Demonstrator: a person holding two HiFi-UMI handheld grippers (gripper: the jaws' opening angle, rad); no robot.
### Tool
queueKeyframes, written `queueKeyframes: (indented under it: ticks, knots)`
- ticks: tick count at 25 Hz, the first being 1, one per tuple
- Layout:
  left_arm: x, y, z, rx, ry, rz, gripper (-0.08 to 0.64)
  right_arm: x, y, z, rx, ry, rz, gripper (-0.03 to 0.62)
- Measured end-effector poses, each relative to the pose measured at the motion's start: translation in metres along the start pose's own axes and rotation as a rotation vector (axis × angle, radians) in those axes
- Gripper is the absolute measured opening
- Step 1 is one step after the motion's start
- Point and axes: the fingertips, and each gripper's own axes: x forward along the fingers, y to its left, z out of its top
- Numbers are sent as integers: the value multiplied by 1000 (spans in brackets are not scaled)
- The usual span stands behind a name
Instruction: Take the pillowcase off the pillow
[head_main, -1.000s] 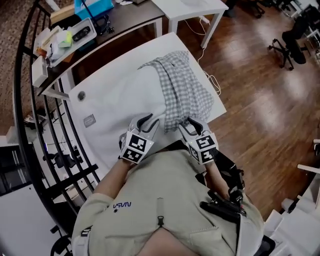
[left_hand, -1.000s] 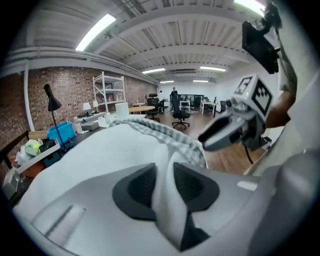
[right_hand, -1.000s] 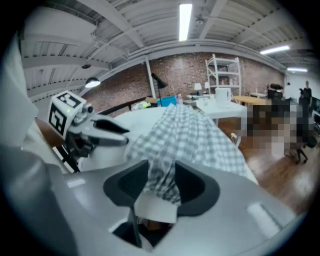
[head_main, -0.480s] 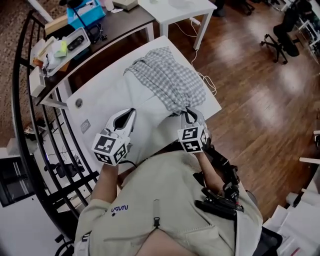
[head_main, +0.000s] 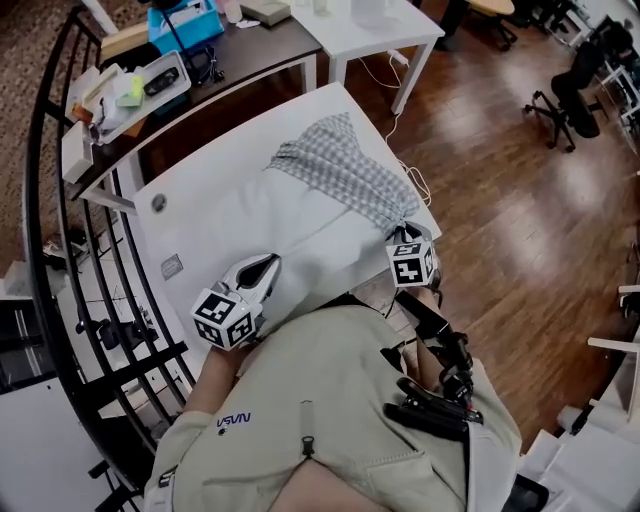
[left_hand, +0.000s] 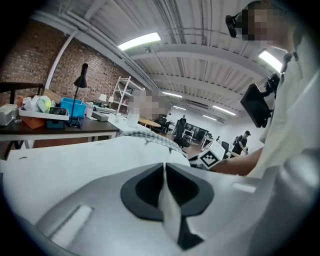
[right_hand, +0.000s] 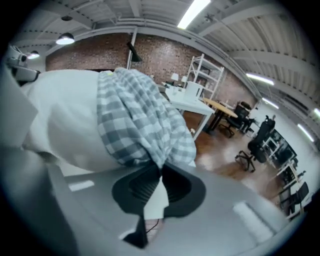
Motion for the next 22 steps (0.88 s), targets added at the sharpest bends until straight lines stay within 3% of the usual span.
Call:
queueKeyframes:
  ticks: [3,4,6,8,11,14,16,18,20,22]
  knots:
    - [6,-4,1,49,9,5,45,-9,6,-4,-39,22,69,35]
    - [6,-8,7,65,-5,5,31,-14,5,-4,-27,16,82,71]
    - [2,-19,30,85,-62,-9,38,-28,-5,4,8,-18,99,149]
    - [2,-22,56,117,-118,-1,84,-45,-17,24,45,-91,102,164]
    - [16,4,82,184,-143,99,270,-66,-28,72,94,-249,115,164]
    - [37,48,98,278,-114,256,339,-72,-13,115,71,-360,173,164]
    - [56,74,102,336,-55,323,344,-67,5,139,43,-399,224,164]
    - [77,92,86,355,72,330,344,-63,26,162,25,-428,278,164]
    - [94,98,49,341,242,278,320,-61,48,183,-5,-452,329,164]
    - [101,87,16,329,351,211,205,-56,63,203,-37,-468,366,164]
